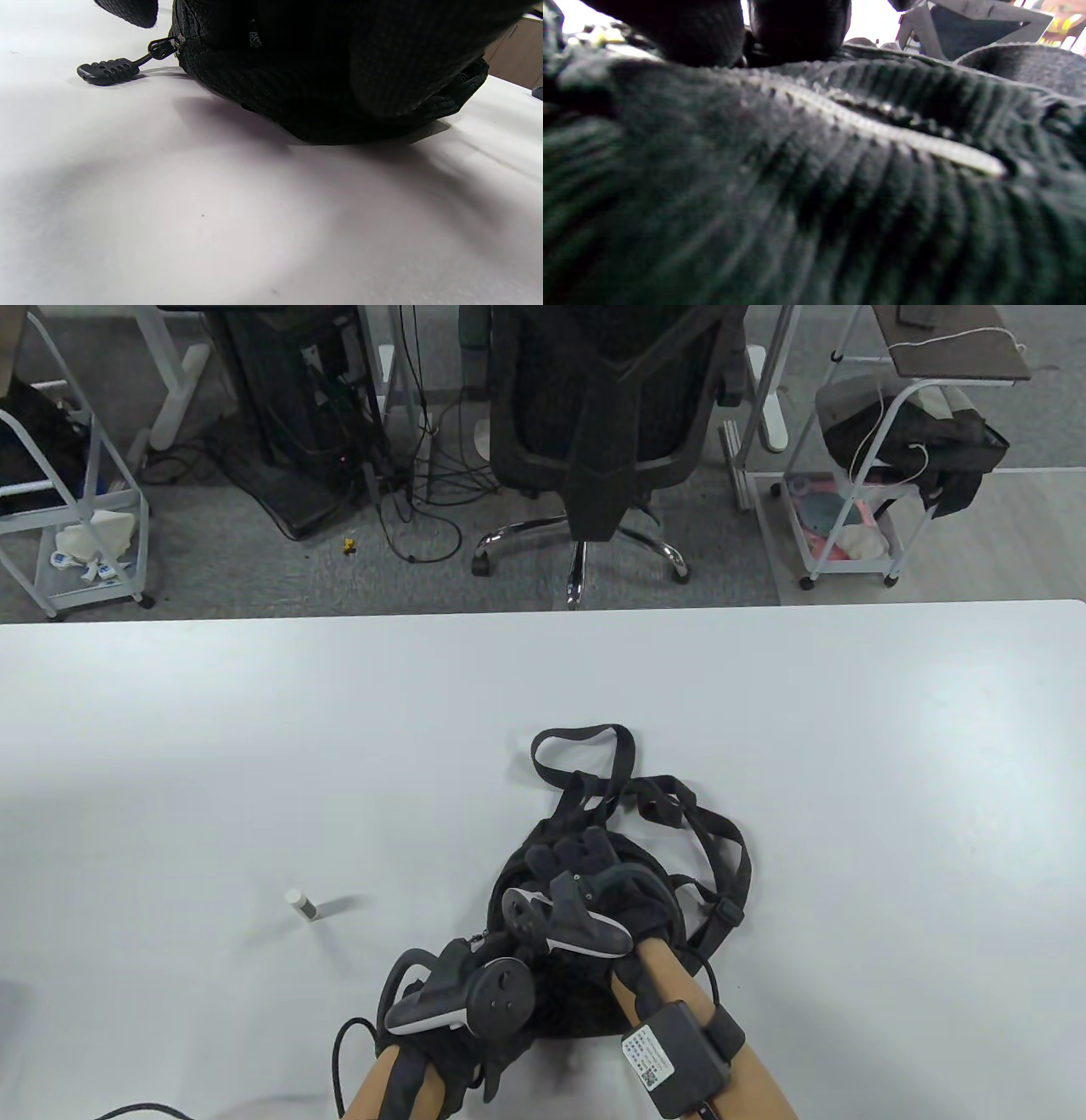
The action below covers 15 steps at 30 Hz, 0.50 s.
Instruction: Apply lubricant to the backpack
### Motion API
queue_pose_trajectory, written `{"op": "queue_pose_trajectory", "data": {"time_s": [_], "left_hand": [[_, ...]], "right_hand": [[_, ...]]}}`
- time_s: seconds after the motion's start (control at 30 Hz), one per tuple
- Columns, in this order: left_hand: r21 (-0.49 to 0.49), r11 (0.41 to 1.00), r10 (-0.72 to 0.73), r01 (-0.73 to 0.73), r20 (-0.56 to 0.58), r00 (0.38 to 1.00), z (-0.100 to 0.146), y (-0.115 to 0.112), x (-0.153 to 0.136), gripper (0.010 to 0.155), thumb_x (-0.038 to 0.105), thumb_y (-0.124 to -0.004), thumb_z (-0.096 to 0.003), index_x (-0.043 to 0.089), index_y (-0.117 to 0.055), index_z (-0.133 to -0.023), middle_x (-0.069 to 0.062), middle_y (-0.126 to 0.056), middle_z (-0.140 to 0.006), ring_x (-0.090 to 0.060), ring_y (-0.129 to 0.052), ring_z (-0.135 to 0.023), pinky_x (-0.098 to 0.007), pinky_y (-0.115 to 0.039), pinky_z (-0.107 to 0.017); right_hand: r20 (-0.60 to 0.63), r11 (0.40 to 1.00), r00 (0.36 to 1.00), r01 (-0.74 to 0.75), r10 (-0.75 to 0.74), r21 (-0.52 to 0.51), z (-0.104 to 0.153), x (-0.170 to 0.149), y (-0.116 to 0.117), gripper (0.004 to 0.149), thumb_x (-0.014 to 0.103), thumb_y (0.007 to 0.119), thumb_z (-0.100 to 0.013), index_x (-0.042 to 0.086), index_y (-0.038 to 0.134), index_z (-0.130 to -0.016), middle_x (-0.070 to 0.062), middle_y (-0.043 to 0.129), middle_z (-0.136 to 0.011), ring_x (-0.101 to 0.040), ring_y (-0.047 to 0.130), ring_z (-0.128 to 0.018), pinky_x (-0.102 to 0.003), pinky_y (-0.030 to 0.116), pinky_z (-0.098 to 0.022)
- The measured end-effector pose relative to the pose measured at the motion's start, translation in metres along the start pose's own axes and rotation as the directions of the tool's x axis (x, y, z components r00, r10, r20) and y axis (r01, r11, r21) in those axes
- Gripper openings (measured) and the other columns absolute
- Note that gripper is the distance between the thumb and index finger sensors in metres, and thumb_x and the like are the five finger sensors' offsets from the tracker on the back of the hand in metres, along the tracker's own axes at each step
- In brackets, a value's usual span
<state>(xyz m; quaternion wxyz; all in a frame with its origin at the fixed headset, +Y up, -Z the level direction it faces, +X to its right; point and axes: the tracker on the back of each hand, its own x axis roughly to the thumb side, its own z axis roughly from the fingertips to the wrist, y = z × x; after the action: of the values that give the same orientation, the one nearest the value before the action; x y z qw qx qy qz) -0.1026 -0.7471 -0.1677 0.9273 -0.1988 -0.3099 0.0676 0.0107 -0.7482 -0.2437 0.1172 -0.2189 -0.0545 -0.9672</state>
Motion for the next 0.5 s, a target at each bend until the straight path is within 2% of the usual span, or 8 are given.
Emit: {"op": "queue_pose_trajectory", "data": {"time_s": [0.1,0.17,0.2,0.37,0.5], "left_hand": [[-0.001,1.000,0.002,-0.002,-0.002,1.000,0.000,0.000,0.000,0.064,0.047,-0.089,-0.0447,0.027,-0.074,-0.103,-0.003,-0.060,-0.115,-0.040,-0.060,-0.108,-0.071,-0.051,-0.071],[-0.003,1.000,-0.001,0.001,-0.003,1.000,0.000,0.000,0.000,0.064,0.048,-0.089,-0.0444,0.026,-0.074,-0.103,-0.003,-0.060,-0.115,-0.040,-0.060,-0.107,-0.070,-0.052,-0.071],[-0.006,1.000,-0.005,0.005,-0.005,1.000,0.000,-0.001,0.001,0.065,0.048,-0.089,-0.0445,0.026,-0.073,-0.104,-0.003,-0.059,-0.116,-0.040,-0.060,-0.107,-0.070,-0.053,-0.070],[-0.014,1.000,-0.003,0.003,-0.011,1.000,0.000,-0.002,0.001,0.067,0.049,-0.089,-0.0445,0.026,-0.070,-0.105,-0.002,-0.057,-0.116,-0.040,-0.059,-0.107,-0.071,-0.053,-0.070],[-0.017,1.000,-0.002,0.002,-0.009,1.000,0.000,-0.002,0.001,0.067,0.049,-0.089,-0.0446,0.026,-0.070,-0.105,-0.002,-0.057,-0.116,-0.040,-0.059,-0.107,-0.070,-0.053,-0.070]], "right_hand": [[0.007,1.000,1.000,-0.021,0.021,-0.006,0.003,0.000,0.000,0.043,0.043,0.071,-0.050,0.043,0.069,-0.093,0.017,0.043,-0.113,-0.015,0.059,-0.108,-0.058,0.035,-0.086],[0.009,0.996,0.996,-0.085,0.085,-0.024,0.008,0.000,-0.002,0.044,0.041,0.070,-0.050,0.037,0.068,-0.094,0.014,0.043,-0.113,-0.018,0.058,-0.108,-0.058,0.036,-0.086],[0.004,0.987,0.987,-0.158,0.158,-0.036,0.012,0.000,-0.005,0.044,0.040,0.070,-0.050,0.036,0.068,-0.094,0.013,0.044,-0.113,-0.018,0.059,-0.108,-0.059,0.036,-0.085],[0.021,0.950,0.952,-0.304,0.306,-0.072,0.034,0.000,-0.009,0.045,0.041,0.068,-0.050,0.034,0.068,-0.094,0.011,0.047,-0.112,-0.019,0.062,-0.107,-0.059,0.039,-0.085],[0.008,0.938,0.942,-0.334,0.336,-0.098,0.046,-0.005,-0.008,0.044,0.041,0.068,-0.050,0.034,0.068,-0.094,0.010,0.048,-0.112,-0.020,0.063,-0.106,-0.060,0.041,-0.084]]}}
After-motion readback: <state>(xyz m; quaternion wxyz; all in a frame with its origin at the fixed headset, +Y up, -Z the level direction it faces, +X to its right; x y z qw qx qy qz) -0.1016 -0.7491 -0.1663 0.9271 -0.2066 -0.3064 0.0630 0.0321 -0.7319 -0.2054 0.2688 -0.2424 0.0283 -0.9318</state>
